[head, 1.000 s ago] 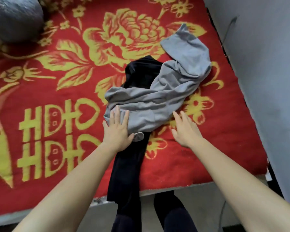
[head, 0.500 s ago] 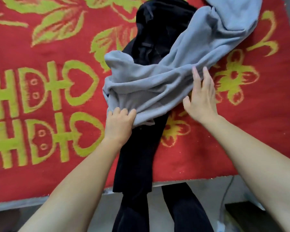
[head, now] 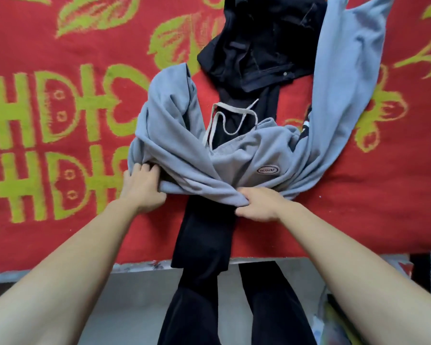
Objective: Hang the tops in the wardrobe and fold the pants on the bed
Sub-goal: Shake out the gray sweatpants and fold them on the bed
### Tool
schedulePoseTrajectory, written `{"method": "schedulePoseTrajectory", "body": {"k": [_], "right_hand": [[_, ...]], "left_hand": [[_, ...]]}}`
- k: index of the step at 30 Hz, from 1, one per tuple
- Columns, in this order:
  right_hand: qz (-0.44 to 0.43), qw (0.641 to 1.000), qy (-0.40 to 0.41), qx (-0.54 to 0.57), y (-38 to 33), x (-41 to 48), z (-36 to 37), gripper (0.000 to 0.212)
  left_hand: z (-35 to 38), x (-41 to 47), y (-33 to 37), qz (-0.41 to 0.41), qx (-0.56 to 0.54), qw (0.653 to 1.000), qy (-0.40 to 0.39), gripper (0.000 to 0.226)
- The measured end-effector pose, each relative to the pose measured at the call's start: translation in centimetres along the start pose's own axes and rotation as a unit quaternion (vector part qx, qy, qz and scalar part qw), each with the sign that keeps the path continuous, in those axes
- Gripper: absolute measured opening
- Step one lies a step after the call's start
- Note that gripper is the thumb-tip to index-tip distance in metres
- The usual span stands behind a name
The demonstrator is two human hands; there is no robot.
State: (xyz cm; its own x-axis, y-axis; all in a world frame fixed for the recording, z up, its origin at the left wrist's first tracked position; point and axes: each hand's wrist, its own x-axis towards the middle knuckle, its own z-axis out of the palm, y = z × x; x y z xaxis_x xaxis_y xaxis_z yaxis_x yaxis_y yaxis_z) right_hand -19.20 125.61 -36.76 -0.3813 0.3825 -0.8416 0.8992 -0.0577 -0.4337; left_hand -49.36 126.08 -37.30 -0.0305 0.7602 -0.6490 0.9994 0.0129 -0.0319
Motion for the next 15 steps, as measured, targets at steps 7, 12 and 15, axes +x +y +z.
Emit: {"method": "schedulePoseTrajectory", "body": {"k": [7,12,15], "right_hand": [[-0.012,0.963,0.264,-0.056,-0.9,-0.4,-0.8,0.066],[-0.088,0.805,0.586,0.011,-0.5,0.2,-6.1,0.027],[0.000,0.840,0.537,0.073,0.6,1.3,-9.4,0.038]], "left_hand": [[-3.5,2.0,1.7,-0.293,-0.426,0.798,0.310,0.054],[-7.1,4.1,6.0,-0.150,-0.378,0.861,0.306,0.094],[-7.5,4.2,7.1,-0.008,-0.265,0.914,0.305,0.083]]}}
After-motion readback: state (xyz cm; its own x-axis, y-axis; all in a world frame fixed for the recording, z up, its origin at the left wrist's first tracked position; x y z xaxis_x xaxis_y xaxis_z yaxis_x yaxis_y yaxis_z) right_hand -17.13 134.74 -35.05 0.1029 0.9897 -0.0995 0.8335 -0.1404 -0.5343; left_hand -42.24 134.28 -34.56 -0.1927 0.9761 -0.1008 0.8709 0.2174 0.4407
